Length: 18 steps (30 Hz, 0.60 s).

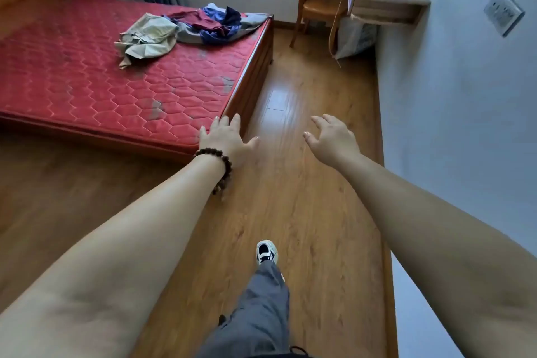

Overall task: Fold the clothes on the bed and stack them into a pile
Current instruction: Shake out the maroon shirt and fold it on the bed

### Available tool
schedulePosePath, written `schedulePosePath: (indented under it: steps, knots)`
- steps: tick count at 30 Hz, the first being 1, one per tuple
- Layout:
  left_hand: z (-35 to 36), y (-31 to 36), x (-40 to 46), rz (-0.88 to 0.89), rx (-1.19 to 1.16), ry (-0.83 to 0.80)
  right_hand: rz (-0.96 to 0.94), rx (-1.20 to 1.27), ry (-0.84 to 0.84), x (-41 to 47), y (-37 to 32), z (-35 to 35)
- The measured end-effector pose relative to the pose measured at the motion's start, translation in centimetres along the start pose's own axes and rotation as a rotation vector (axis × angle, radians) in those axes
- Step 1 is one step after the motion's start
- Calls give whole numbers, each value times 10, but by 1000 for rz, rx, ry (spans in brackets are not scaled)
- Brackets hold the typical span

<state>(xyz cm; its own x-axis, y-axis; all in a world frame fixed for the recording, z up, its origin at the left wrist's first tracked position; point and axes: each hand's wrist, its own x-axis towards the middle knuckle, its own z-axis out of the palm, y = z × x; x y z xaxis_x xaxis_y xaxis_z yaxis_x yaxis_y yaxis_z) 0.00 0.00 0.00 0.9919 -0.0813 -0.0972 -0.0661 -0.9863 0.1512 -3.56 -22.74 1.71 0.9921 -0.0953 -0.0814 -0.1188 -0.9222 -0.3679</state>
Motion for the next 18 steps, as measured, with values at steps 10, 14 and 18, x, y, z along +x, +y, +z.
schedulePosePath:
  steps: [10,14,18]
  knots:
    - [-9,15,227,-48,-34,-32,17,-78,-46,227,12,-19]
    - [-19,29,306,-53,-43,-60,7,-78,-53,306,19,-28]
    - [-20,36,376,-90,-43,-87,11,-74,-50,387,29,-35]
